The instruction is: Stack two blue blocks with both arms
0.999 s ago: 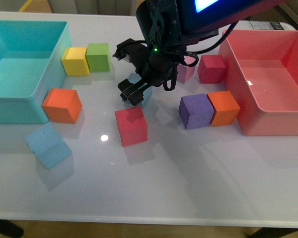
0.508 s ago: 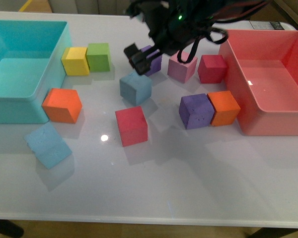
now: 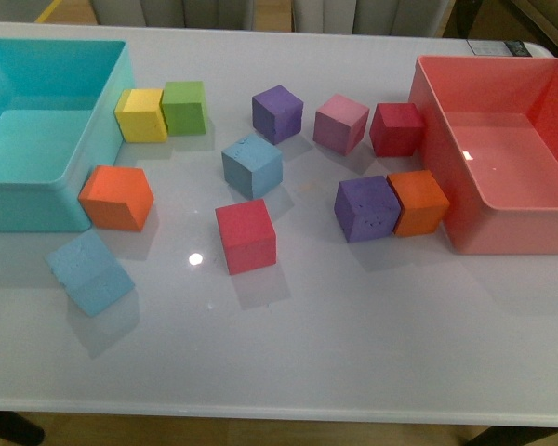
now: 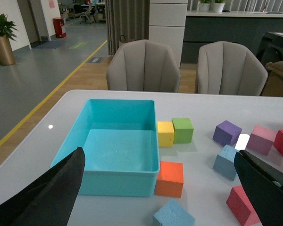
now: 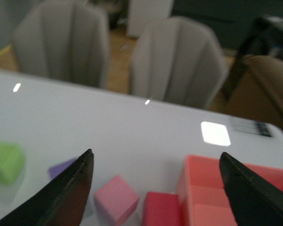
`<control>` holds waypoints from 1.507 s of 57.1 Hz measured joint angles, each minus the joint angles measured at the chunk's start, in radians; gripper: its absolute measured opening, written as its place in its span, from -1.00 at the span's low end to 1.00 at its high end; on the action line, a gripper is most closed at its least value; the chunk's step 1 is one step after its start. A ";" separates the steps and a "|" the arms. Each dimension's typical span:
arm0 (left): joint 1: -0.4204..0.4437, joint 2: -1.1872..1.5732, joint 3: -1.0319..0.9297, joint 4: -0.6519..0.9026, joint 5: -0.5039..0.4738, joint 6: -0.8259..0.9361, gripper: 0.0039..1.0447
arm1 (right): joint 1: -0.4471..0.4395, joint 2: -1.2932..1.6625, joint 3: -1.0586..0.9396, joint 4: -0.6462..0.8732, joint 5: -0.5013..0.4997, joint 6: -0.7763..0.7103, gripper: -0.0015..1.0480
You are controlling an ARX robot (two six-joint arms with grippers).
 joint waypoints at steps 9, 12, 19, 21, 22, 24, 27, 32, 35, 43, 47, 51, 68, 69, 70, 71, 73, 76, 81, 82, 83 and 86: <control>0.000 0.000 0.000 0.000 0.000 0.000 0.84 | -0.056 -0.126 -0.237 0.058 -0.059 0.021 -0.59; 0.000 0.000 0.000 0.000 0.000 0.000 0.84 | -0.071 -0.165 -0.294 0.068 -0.073 0.021 -0.76; 0.000 0.000 0.000 0.000 0.000 0.000 0.84 | -0.101 -0.265 -0.401 0.083 -0.111 0.024 -0.96; 0.000 0.000 0.000 0.000 0.000 0.000 0.84 | -0.111 -0.297 -0.433 0.084 -0.119 0.025 -0.96; 0.000 0.000 0.000 0.000 0.000 0.000 0.84 | -0.113 -0.304 -0.440 0.084 -0.121 0.025 -0.96; 0.000 0.000 0.000 0.000 0.000 0.000 0.84 | -0.123 -0.334 -0.470 0.084 -0.131 0.025 -0.96; 0.000 0.000 0.000 0.000 0.000 0.000 0.84 | -0.137 -0.369 -0.506 0.082 -0.140 0.025 -0.96; 0.000 0.000 0.000 0.000 0.000 0.000 0.84 | -0.156 -0.392 -0.572 0.133 -0.156 0.025 -0.96; 0.000 0.000 0.000 0.000 0.000 0.000 0.84 | -0.164 -0.416 -0.605 0.125 -0.167 0.025 -0.96; 0.000 0.000 0.000 0.000 0.000 0.000 0.84 | -0.185 -0.521 -0.663 0.080 -0.190 0.025 -0.96; 0.000 0.000 0.000 0.000 0.000 0.000 0.84 | -0.194 -0.578 -0.686 0.049 -0.197 0.025 -0.96; 0.000 0.000 0.000 0.000 0.000 0.000 0.84 | -0.222 -0.633 -0.709 0.011 -0.238 0.025 -0.96; 0.000 0.000 0.000 0.000 0.000 0.000 0.84 | -0.271 -0.946 -0.783 -0.224 -0.273 0.025 -0.96; 0.000 0.000 0.000 0.000 0.000 0.000 0.84 | -0.271 -0.954 -0.784 -0.231 -0.273 0.025 -0.96; 0.000 0.000 0.000 0.000 0.000 0.000 0.84 | -0.271 -0.969 -0.786 -0.244 -0.273 0.025 -0.96; 0.000 0.000 0.000 0.000 0.000 0.000 0.84 | -0.271 -0.985 -0.788 -0.258 -0.273 0.025 -0.96; 0.000 0.000 0.000 0.000 0.000 0.000 0.84 | -0.271 -1.007 -0.791 -0.278 -0.273 0.025 -0.96; 0.000 0.000 0.000 0.000 0.000 0.000 0.84 | -0.271 -1.052 -0.791 -0.318 -0.273 0.025 -0.96; 0.000 0.000 0.000 0.000 0.000 0.000 0.84 | -0.271 -1.118 -0.792 -0.375 -0.273 0.025 -0.96; 0.000 0.000 0.000 0.000 0.000 0.000 0.84 | -0.271 -1.125 -0.792 -0.381 -0.273 0.025 -0.96; 0.000 0.000 0.000 0.000 0.000 0.000 0.84 | -0.271 -1.139 -0.792 -0.394 -0.273 0.025 -0.96; 0.000 0.000 0.000 0.000 0.000 0.000 0.84 | -0.271 -1.173 -0.792 -0.425 -0.273 0.025 -0.96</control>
